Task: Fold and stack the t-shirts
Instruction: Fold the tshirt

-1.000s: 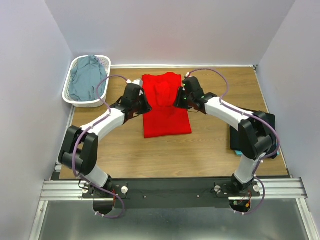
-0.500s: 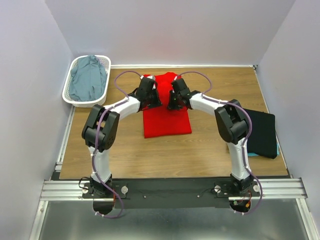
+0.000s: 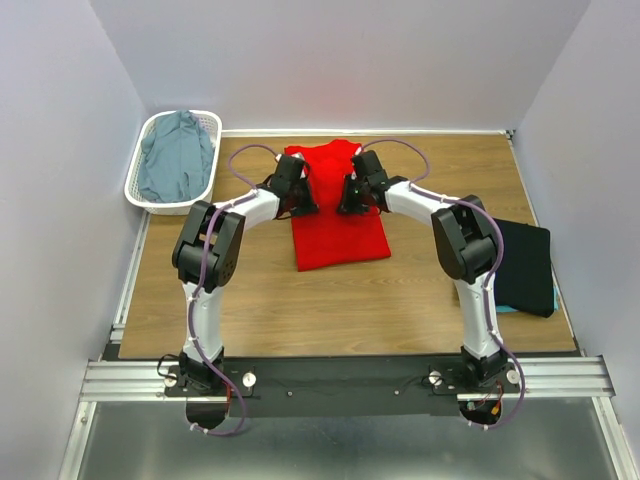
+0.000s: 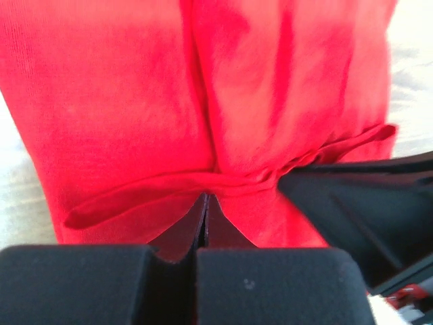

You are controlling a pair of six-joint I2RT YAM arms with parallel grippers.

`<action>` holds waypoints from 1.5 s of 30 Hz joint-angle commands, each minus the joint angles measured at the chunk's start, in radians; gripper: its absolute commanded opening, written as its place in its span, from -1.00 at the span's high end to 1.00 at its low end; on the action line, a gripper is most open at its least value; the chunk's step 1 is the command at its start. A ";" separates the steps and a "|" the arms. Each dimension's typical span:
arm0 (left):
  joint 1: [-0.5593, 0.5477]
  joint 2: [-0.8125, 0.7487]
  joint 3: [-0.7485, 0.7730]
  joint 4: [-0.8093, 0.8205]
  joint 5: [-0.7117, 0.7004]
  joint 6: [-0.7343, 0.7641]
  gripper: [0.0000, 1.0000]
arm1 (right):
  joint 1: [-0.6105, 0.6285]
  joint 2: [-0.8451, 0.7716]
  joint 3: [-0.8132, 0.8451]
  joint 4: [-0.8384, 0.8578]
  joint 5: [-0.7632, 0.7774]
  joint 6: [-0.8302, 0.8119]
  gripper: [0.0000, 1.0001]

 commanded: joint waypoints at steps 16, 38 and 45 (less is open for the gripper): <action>0.008 -0.077 0.024 -0.041 -0.007 0.038 1.00 | -0.107 -0.088 -0.049 -0.001 -0.092 0.010 0.37; 0.035 -0.097 -0.197 0.065 -0.022 -0.092 1.00 | -0.164 -0.129 -0.305 0.060 -0.072 0.052 0.39; 0.028 -0.205 -0.387 0.114 -0.001 -0.099 1.00 | -0.161 -0.291 -0.500 0.120 -0.105 0.085 0.39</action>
